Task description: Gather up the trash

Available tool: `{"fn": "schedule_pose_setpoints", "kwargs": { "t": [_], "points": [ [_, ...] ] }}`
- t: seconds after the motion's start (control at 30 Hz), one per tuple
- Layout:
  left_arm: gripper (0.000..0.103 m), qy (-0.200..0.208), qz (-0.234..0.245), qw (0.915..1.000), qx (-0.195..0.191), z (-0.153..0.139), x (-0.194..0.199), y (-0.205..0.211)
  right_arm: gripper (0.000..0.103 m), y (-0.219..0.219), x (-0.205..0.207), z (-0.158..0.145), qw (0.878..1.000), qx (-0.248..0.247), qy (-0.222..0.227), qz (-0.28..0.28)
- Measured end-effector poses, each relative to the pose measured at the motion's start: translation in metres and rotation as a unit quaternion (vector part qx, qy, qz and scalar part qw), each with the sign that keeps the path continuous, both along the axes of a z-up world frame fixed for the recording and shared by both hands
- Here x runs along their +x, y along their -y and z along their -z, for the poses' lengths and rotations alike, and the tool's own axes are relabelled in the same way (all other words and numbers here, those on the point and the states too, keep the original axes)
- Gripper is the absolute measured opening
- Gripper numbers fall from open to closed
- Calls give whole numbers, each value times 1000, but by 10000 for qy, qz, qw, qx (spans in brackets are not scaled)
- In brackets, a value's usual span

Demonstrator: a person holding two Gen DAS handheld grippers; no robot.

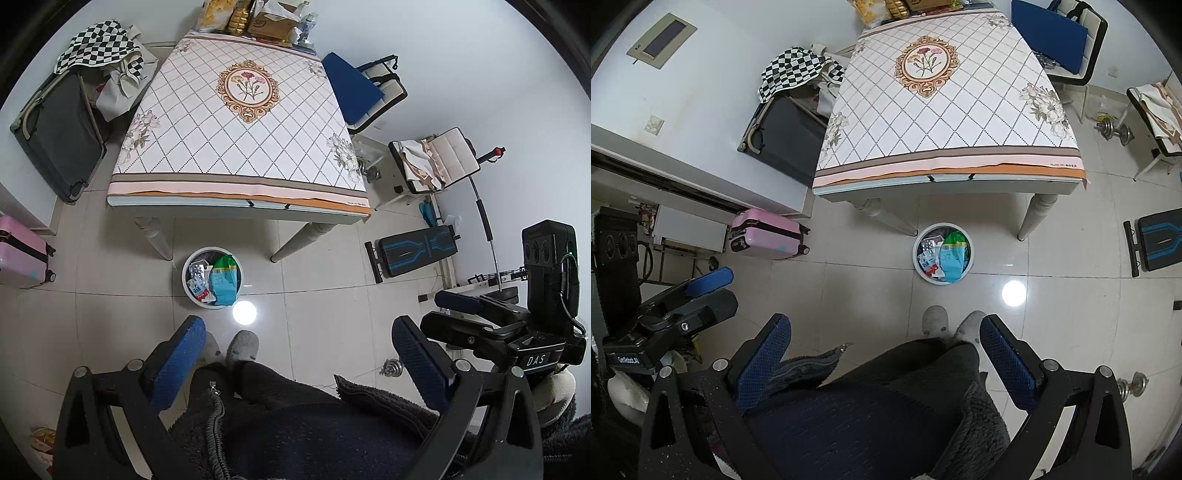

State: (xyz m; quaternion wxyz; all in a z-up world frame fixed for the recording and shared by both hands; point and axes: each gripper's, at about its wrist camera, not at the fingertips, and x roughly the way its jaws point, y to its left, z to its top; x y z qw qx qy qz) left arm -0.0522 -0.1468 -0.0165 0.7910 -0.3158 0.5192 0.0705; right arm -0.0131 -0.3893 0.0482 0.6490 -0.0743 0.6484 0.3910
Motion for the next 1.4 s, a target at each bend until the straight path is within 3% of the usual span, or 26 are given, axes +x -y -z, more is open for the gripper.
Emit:
{"fn": "schedule_pose_setpoints", "kwargs": {
  "t": [1.4],
  "points": [
    [103,60,-243,9997,-60,2,-12,-2,103,-8,-6,4,9998,117,-139,-86]
  ]
}}
